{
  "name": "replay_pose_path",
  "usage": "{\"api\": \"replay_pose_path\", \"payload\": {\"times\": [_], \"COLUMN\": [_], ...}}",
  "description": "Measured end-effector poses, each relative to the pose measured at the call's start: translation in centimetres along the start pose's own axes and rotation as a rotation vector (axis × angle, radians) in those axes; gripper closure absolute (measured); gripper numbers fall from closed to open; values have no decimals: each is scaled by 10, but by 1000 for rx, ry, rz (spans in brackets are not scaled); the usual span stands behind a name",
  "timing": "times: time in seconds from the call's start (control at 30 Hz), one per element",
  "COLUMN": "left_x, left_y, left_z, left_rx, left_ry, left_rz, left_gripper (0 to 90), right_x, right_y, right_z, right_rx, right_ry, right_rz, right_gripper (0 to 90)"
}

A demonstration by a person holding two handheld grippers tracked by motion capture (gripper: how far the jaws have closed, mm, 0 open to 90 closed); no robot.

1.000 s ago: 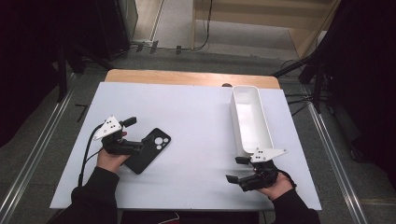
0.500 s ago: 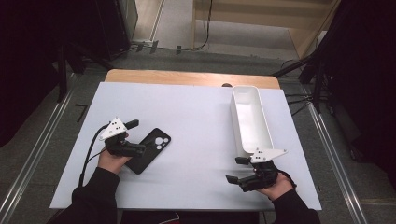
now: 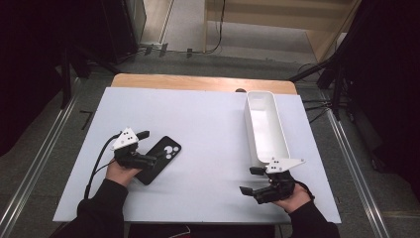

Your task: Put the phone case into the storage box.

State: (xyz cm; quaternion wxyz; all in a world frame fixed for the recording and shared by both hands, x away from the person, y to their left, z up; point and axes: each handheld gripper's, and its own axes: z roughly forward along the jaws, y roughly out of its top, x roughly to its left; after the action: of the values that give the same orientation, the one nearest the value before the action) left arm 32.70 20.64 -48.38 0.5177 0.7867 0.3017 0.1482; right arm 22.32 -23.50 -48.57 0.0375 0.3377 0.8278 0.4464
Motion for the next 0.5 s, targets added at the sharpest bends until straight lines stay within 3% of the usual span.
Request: {"api": "replay_pose_path", "payload": {"times": [0.23,0.5], "left_x": [-2,-5], "left_y": [-4,-10], "left_z": [4,11], "left_rx": [62,169], "left_ry": [11,20], "left_rz": [-7,-8], "left_gripper": [0,0], "right_x": [0,2], "right_y": [0,1], "right_z": [0,0], "right_rx": [-1,-8], "right_ry": [2,10], "right_rz": [-2,-2], "right_gripper": [183,183]}}
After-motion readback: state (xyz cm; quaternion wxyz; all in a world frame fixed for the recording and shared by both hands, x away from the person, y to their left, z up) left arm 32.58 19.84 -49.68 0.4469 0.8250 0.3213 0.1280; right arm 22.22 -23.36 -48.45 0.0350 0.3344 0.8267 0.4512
